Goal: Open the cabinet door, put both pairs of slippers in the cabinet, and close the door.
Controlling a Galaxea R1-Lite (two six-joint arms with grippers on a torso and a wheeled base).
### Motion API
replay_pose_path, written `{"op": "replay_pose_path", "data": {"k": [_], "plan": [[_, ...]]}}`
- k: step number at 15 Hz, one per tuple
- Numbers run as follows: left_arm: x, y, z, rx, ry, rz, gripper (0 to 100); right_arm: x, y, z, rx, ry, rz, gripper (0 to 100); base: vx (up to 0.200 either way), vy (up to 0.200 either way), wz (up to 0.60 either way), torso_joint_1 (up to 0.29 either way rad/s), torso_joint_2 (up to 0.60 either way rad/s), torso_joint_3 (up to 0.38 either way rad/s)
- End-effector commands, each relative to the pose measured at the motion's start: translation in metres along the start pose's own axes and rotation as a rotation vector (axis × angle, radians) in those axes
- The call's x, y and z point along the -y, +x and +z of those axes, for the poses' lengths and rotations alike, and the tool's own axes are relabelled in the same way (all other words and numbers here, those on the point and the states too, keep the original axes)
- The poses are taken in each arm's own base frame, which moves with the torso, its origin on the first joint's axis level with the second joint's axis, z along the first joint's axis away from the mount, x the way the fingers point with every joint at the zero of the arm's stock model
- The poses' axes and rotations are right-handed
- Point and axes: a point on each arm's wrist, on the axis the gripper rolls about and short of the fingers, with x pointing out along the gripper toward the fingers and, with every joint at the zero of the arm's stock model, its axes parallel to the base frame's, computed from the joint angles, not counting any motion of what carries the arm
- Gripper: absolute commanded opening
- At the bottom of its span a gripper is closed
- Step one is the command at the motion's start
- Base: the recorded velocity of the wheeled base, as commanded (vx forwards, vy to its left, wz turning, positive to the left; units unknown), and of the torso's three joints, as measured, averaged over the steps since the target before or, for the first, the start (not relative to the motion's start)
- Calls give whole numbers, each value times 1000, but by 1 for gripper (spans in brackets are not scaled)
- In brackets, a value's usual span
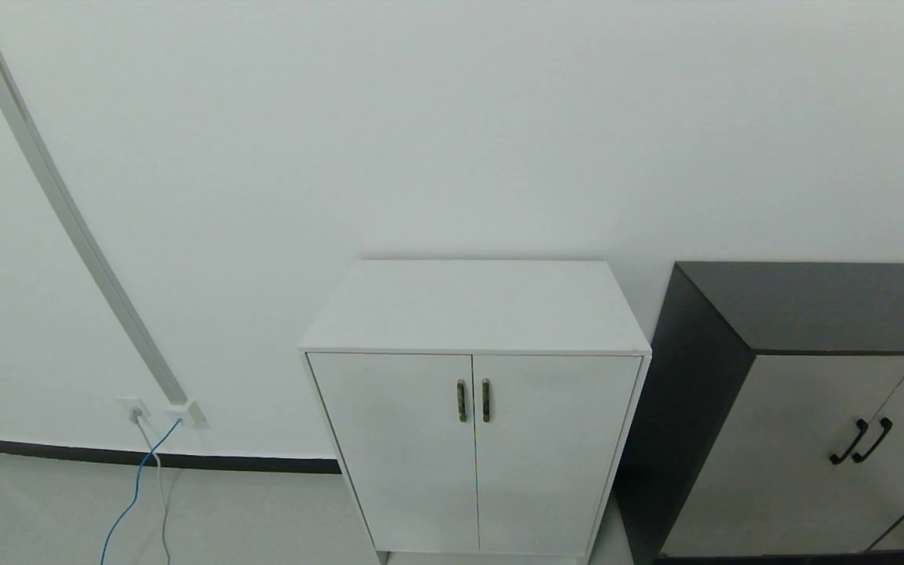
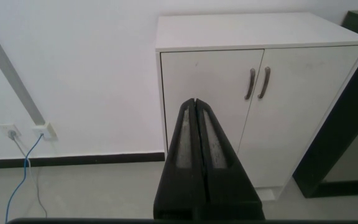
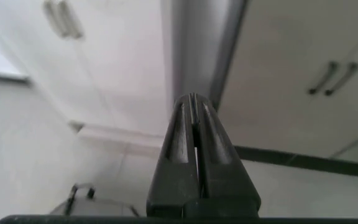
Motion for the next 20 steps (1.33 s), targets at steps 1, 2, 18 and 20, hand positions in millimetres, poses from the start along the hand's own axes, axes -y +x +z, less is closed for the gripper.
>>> {"op": "replay_pose_path", "data": {"k": [1,2,18,20], "plan": [[0,0,0,-2,1,0,0,0,-3,0,34,23,2,0,0,0,0,0,0,0],[0,0,0,-2,2,0,0,0,-5,-1,65,31,13,0,0,0,0,0,0,0],[0,0,0,-2,-2,0,0,-1,-15,-6,211,109,-120,0,0,0,0,0,0,0],[0,0,0,-2,-2,0,0,-1,-15,-6,211,107,-120,0,0,0,0,0,0,0]]}}
